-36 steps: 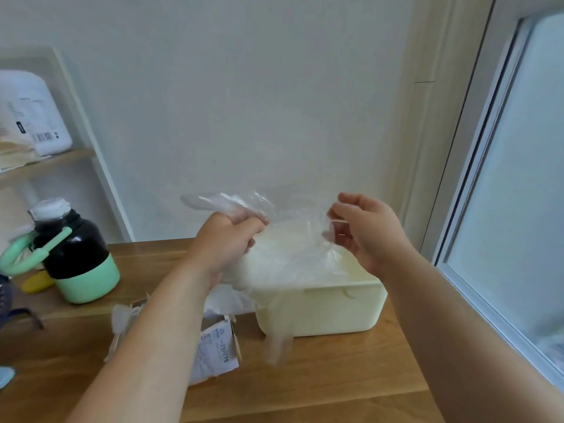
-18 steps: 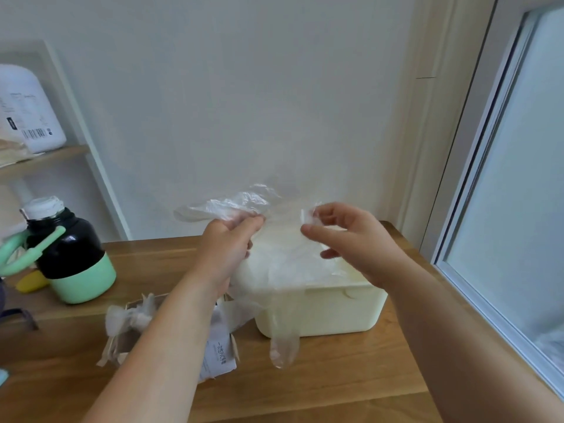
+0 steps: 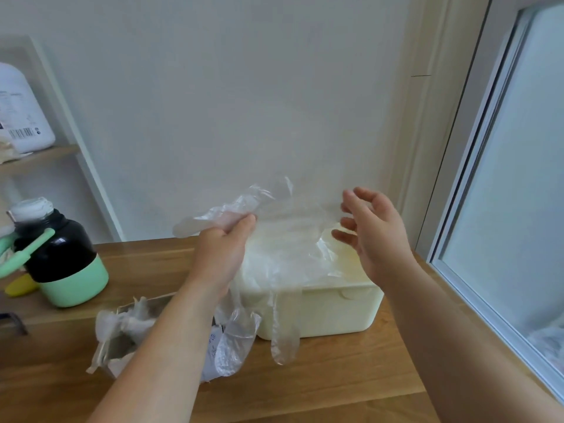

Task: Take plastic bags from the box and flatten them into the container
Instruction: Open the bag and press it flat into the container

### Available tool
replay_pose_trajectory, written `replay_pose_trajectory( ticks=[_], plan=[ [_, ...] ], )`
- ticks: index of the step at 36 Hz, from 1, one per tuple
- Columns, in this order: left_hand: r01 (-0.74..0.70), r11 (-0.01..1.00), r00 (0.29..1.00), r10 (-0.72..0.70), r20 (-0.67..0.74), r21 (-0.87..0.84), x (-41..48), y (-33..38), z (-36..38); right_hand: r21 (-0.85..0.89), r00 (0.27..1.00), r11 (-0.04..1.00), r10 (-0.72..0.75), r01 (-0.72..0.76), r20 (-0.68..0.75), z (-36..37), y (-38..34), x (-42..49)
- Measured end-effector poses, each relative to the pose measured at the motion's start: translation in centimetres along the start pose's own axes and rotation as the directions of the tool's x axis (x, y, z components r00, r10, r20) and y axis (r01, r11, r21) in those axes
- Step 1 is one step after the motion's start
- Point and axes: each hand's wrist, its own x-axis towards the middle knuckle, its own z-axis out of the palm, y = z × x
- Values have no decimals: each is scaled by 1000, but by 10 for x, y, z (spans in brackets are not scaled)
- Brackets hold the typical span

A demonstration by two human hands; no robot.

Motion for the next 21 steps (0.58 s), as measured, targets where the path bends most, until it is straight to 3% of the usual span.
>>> replay_pose_trajectory(
  ticks=[3,5,11,13,16,19,21],
  plan=[
    [15,1000,999,-15,32,12,1,2,2,-143,962,988,89,-53,258,2,-5,-3],
    [34,999,998,-35,47,25,1,3,2,-183,942,981,128,-72,312,4,-6,-3],
    [34,996,997,-39,60,85,9,9,1,-53,991,993,108,-103,85,-4,-8,6],
    [32,994,997,-39,68,100,13,10,2,-80,983,990,125,-115,136,-7,-10,8],
    [22,988,994,-38,105,150,17,11,5,-304,942,949,173,-82,287,-7,-12,4],
    [-1,966,996,-21,84,259,22,11,9,-302,962,951,137,-61,237,-7,-11,6],
    [11,911,999,12,-53,413,26,11,11,-239,977,966,139,-97,164,-10,-10,10]
  ],
)
